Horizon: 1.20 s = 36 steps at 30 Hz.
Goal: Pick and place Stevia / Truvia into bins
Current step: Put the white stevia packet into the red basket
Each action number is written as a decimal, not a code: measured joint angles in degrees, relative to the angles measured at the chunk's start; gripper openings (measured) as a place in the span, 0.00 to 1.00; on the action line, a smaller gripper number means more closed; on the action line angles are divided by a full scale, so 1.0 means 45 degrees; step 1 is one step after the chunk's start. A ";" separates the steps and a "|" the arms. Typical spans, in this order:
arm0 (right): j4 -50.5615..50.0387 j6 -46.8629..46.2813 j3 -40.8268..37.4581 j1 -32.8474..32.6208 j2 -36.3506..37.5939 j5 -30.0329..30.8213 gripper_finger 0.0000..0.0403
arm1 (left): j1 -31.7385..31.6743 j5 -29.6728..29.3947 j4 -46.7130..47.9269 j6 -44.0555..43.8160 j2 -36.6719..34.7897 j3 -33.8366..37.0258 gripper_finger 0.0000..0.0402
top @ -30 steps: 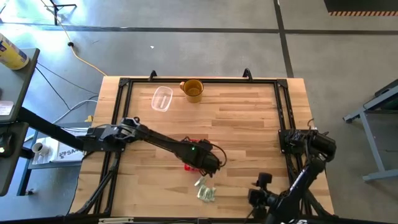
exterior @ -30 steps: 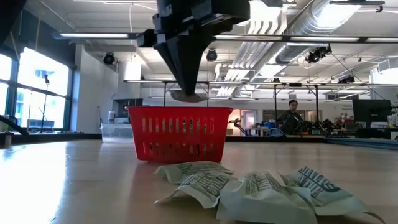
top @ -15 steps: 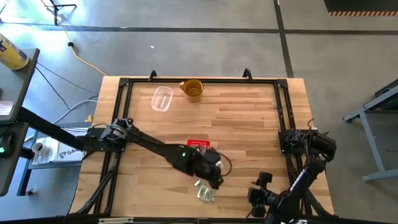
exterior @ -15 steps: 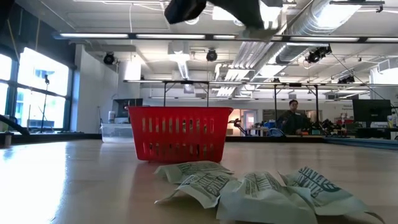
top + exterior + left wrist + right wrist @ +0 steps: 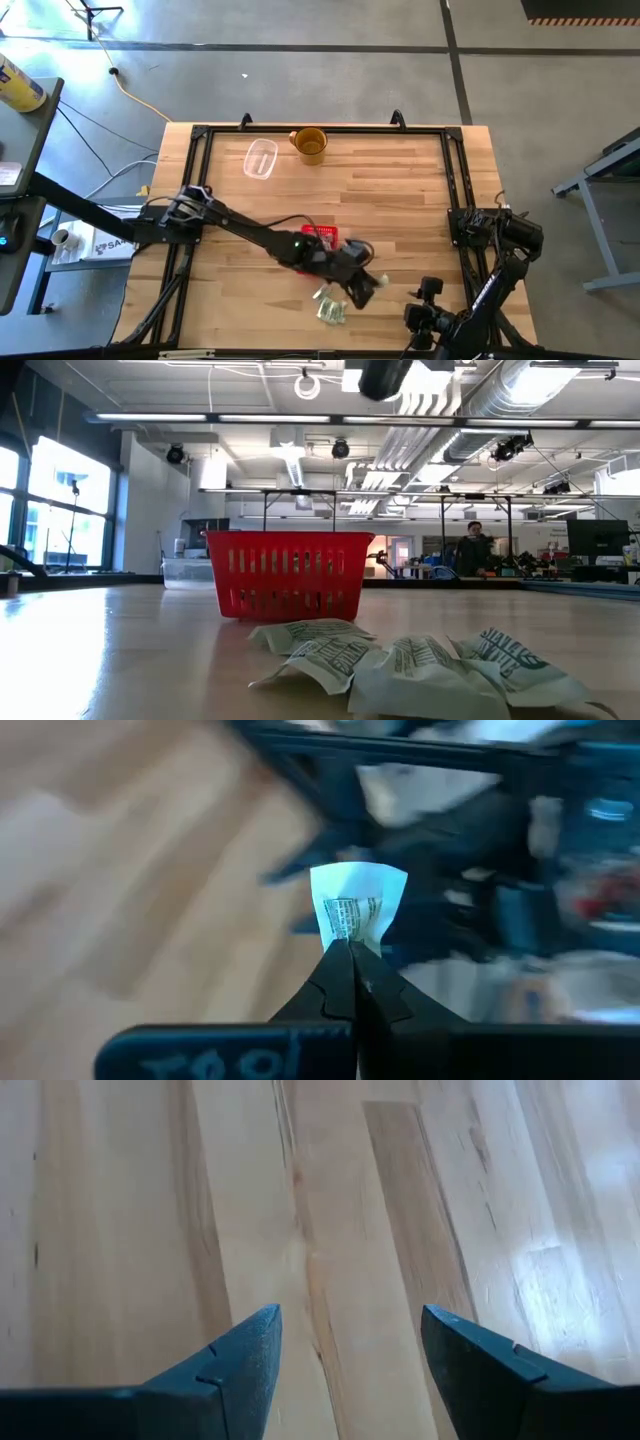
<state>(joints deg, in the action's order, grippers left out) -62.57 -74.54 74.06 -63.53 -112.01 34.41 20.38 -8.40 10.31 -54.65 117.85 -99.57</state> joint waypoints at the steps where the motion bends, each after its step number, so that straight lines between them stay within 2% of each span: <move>1: -0.0014 -0.0002 0.0000 -0.0006 0.0000 -0.0029 0.58 | 0.0000 0.0160 -0.0572 0.0072 -0.0034 0.0243 0.06; 6: -0.0001 -0.0107 0.0000 -0.0168 0.0000 -0.0183 0.58 | -0.0567 0.0450 -0.1308 0.0021 -0.0785 0.1880 0.06; 12: 0.0001 -0.0596 0.0000 -0.0170 0.0000 -0.0679 0.58 | -0.0703 0.0485 -0.3416 -0.0957 -0.3081 0.5743 0.06; 14: 0.0017 -0.0622 0.0000 -0.0170 0.0000 -0.0693 0.58 | -0.0672 -0.0088 -0.2813 -0.1066 -0.4080 0.6418 0.06; 15: 0.0011 -0.0618 0.0000 -0.0142 0.0000 -0.0699 0.58 | -0.0674 -0.0389 -0.1777 -0.1306 -0.4477 0.6636 0.06; 19: -0.0009 -0.0514 0.0000 0.0047 0.0000 -0.0666 0.58 | -0.0704 -0.0921 0.2494 -0.1850 -0.4946 0.6784 0.06; 23: -0.0129 -0.0280 0.0000 0.0275 0.0000 -0.0590 0.58 | -0.0690 -0.1025 0.4109 -0.1032 -0.5021 0.6089 0.06; 31: -0.0073 0.0005 0.0000 0.0747 0.0000 -0.0706 0.58 | -0.0704 -0.0634 0.5500 0.0262 -0.4583 0.5771 0.09; 36: 0.0133 0.0304 0.0000 0.0987 0.0000 -0.0715 0.58 | -0.0651 -0.0373 0.5249 0.0418 -0.4542 0.5775 0.13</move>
<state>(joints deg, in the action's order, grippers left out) -61.97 -73.17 74.06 -59.09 -112.01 31.19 17.45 -10.08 33.93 -52.77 97.41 -73.58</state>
